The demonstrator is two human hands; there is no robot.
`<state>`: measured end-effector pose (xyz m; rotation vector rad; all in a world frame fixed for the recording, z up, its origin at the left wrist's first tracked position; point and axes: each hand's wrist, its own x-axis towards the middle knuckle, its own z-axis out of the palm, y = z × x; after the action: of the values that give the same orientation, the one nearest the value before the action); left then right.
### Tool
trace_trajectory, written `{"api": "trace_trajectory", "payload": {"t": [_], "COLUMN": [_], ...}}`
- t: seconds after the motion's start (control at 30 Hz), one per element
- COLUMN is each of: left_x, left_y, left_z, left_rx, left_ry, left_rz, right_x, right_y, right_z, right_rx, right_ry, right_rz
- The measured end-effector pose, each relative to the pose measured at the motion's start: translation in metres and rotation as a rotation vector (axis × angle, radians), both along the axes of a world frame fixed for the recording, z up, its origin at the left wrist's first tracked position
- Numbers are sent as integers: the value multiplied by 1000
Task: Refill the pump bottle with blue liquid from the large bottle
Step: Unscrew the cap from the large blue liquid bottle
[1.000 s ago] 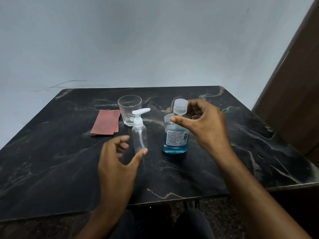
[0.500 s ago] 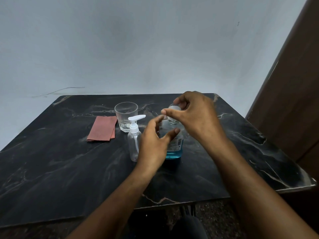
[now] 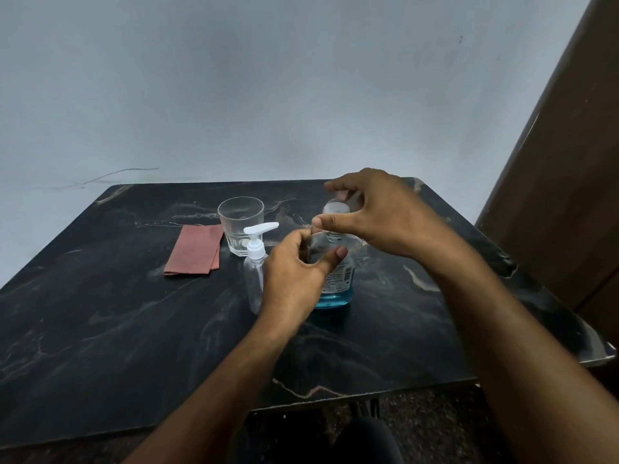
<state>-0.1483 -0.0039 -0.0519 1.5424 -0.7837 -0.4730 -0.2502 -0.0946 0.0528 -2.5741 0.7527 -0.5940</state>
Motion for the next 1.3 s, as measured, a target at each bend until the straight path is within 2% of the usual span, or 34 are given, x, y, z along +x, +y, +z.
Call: {"api": "trace_trajectory", "payload": {"t": [0.1, 0.27, 0.43, 0.6, 0.7, 0.87, 1.07, 1.13, 1.3], "left_x": [-1, 0, 0, 1, -1, -8, -3, -2, -1], "left_y": [1, 1, 1, 1, 3, 5, 7, 9, 19], "left_z": [1, 1, 1, 0, -4, -12, -24, -26, -35], "left_rx": [3, 0, 6, -10, -29, -78, -78, -70, -52], "left_ry": [-10, -21, -69, -81, -133, -145, -128, -119, -122], "left_rz": [-6, -4, 17, 16, 29, 32, -19, -35, -41], "right_x": [5, 3, -2, -12, -26, -37, -34, -32, -25], "right_y": [1, -1, -1, -1, -10, -30, -35, -36, -34], "right_z": [-2, 1, -6, 4, -2, -64, -126, -135, -145], "right_rx": [-26, -41, 118, 139, 230, 495, 568, 544, 296], "right_ry": [-11, -153, -275, -578, -665, -603, -525, -479, -349], "right_rz": [-16, -74, -44, -55, -55, -249, -365, -391, -401]}}
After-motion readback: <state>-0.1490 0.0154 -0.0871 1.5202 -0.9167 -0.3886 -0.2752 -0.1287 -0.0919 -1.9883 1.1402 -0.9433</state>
